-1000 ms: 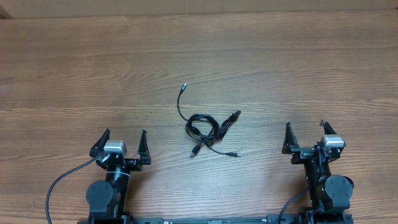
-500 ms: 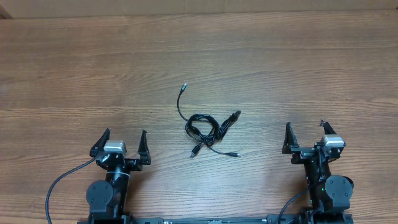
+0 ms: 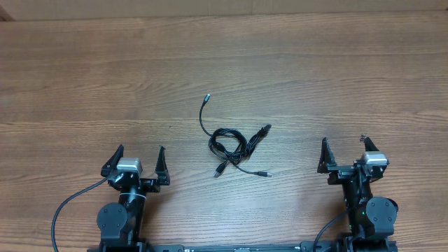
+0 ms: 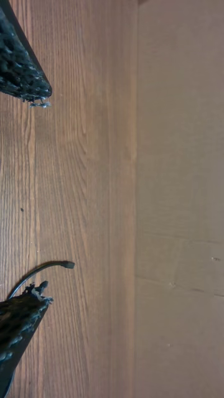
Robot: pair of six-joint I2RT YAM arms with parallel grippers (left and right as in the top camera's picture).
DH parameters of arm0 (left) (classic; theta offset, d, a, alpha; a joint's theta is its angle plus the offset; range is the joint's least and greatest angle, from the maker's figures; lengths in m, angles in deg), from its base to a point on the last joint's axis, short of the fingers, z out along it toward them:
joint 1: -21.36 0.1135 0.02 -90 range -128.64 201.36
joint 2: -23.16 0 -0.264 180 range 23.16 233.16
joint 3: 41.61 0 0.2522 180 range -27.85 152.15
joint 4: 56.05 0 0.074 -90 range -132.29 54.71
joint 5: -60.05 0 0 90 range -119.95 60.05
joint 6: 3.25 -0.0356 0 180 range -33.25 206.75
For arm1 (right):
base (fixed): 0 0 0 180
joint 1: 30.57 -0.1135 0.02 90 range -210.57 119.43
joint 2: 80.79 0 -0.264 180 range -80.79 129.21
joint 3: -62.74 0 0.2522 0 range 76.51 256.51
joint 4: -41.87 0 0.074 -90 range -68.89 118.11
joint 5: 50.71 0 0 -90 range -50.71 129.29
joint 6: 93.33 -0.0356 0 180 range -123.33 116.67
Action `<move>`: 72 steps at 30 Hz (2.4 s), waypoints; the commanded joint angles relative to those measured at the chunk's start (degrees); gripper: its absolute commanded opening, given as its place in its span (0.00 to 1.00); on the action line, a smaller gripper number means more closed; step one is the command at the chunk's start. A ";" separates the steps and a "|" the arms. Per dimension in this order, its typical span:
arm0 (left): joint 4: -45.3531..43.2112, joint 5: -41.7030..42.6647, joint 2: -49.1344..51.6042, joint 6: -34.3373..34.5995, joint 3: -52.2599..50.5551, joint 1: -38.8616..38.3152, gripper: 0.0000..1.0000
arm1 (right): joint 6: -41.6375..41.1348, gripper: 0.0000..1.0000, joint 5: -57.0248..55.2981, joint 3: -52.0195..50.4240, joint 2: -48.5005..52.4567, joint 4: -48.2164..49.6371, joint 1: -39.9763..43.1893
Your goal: Untangle cables
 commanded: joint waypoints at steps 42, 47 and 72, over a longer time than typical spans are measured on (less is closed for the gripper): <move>0.17 1.44 -0.44 1.20 -0.13 0.31 1.00 | 0.26 1.00 0.31 -0.61 -0.68 0.33 0.20; 1.46 3.93 -0.42 1.18 0.59 0.31 0.99 | 0.26 1.00 0.31 -0.61 -0.68 0.33 0.20; 25.44 2.73 5.31 -1.88 21.16 0.31 1.00 | 0.26 1.00 0.31 -0.61 -0.68 0.33 0.20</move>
